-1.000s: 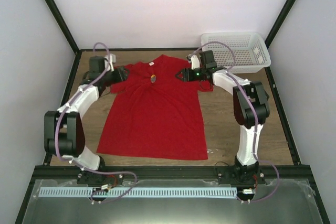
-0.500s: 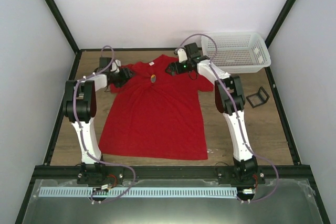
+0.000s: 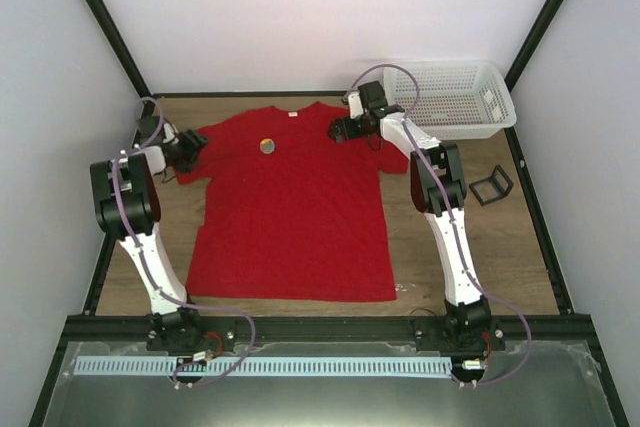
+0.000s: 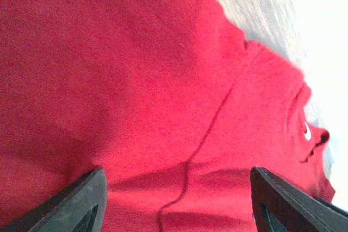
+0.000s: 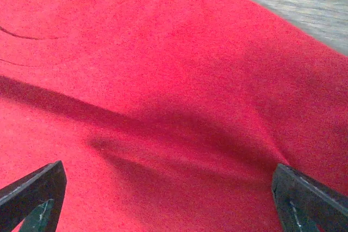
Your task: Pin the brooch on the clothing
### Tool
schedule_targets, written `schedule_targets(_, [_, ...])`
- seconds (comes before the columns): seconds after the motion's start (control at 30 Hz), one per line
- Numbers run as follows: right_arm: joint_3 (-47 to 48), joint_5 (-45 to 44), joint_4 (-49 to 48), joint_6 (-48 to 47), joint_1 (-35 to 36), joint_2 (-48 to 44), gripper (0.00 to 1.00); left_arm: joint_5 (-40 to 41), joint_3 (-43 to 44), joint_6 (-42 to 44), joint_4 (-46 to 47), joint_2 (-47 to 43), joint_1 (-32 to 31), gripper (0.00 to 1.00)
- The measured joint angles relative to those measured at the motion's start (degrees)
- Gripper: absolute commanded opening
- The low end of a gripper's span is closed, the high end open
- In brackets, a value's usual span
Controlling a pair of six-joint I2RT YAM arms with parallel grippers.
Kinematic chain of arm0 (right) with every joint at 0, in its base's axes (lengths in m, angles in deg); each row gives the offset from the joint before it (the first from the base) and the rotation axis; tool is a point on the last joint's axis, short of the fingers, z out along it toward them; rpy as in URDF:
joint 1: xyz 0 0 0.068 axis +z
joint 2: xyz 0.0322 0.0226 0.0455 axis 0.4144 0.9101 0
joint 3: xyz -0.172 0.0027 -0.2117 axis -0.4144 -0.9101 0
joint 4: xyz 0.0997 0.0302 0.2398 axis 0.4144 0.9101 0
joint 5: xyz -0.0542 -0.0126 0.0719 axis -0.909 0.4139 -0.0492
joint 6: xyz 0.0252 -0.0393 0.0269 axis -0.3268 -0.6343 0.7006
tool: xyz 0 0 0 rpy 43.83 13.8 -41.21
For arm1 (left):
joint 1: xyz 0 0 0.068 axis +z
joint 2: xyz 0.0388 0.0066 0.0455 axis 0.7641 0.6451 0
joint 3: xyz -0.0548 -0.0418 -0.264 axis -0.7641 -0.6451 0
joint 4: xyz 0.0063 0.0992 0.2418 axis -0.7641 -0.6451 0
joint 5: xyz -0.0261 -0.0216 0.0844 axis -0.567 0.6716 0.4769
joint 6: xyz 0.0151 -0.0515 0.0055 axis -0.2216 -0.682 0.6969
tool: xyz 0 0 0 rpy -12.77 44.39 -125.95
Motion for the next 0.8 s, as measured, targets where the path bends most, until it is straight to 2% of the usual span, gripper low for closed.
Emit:
schedule_targets(0.17, [1.6, 0.6, 0.9, -1.1, -0.7, 0.7, 1.0, 3.7, 2.5, 4.0, -5.0, -0.4, 0.6, 0.74])
schedule_targets(0.33, [4.2, 1.2, 2.1, -1.3, -0.5, 1.3, 1.0, 8.0, 5.2, 9.9, -8.9, -2.4, -6.2, 0.74])
schedule_targets(0.47, [4.3, 3.2, 2.0, -0.9, -0.1, 0.3, 1.0, 7.2, 11.0, 13.1, -7.6, -2.3, -13.1, 0.7])
schedule_targets(0.63, [0.7, 7.3, 1.0, 1.4, 0.2, -3.6, 1.0, 4.7, 24.2, 14.7, -5.6, 4.7, -18.1, 0.69])
schedule_targets(0.8, [-11.9, 11.7, -3.0, 4.6, 0.7, -13.5, 1.0, 3.8, 35.8, 12.3, -5.4, 16.2, -18.6, 0.68])
